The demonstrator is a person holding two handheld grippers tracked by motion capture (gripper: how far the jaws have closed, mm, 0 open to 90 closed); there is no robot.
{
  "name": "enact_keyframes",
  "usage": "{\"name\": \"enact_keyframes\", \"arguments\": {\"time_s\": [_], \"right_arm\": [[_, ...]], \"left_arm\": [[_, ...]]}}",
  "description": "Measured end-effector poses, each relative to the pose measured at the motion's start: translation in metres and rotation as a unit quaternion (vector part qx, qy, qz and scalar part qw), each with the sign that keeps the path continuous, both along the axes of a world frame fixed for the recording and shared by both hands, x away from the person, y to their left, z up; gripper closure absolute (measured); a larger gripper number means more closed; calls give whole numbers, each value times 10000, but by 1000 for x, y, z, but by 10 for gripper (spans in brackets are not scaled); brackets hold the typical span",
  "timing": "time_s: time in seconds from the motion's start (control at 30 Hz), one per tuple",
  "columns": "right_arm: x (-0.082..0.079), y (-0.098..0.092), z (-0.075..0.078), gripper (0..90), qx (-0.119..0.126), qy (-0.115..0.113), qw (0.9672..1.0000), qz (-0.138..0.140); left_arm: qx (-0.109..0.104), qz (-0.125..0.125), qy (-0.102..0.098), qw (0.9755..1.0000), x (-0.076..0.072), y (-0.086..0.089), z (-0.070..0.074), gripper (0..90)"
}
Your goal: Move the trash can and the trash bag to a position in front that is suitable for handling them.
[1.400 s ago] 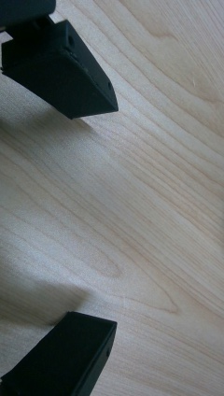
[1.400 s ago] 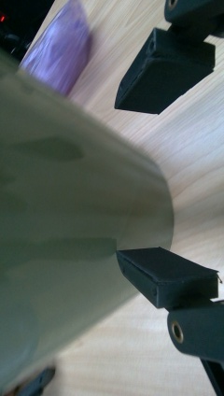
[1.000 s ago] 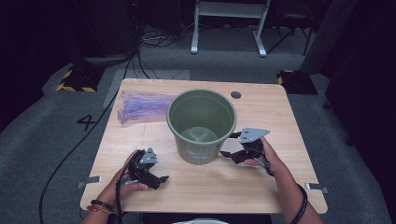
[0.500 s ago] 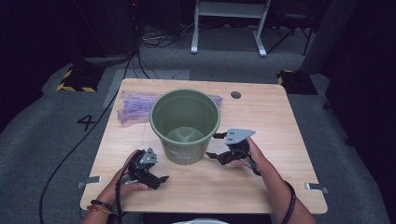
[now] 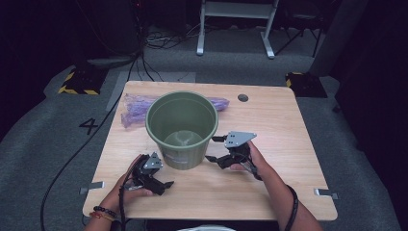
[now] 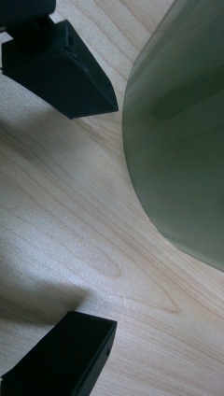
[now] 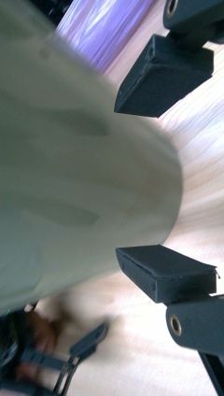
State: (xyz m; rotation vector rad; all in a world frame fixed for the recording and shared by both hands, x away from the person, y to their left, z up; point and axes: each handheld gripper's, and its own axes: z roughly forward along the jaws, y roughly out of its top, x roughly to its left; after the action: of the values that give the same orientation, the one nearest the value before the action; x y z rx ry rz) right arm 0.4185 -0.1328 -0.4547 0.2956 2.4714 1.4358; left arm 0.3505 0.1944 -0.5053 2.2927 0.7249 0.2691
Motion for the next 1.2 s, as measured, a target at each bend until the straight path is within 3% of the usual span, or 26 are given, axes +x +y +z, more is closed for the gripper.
{"name": "enact_keyframes", "arguments": {"time_s": [0.07, 0.17, 0.2, 0.37, 0.5, 0.73, 1.2], "right_arm": [[6, -7, -3, 251, -136, -73, 9996, -235], [11, -14, -4, 262, -98, -32, 9989, -448], [20, -24, -5, 268, -19, -13, 9976, -693], [38, -39, -3, 284, 101, 35, 9927, -1204], [49, -47, 2, 301, 73, -69, 9884, -1514], [66, -55, 4, 313, 137, 4, 9835, -1805], [89, -56, -2, 308, 95, 160, 9806, -1953]], "left_arm": [[-4, 5, 1, 10000, 0, 0, 0, 2], [-5, 6, 1, 10000, 0, 0, 0, 3], [-5, 5, 1, 10000, 0, 0, 0, 2], [-6, 5, 1, 10000, 0, 0, 0, 2], [-5, 6, 2, 10000, 0, 0, 0, 2], [-6, 4, 1, 10000, 0, 0, 0, 3], [-4, 3, 0, 10000, 0, 0, 0, 3]]}}
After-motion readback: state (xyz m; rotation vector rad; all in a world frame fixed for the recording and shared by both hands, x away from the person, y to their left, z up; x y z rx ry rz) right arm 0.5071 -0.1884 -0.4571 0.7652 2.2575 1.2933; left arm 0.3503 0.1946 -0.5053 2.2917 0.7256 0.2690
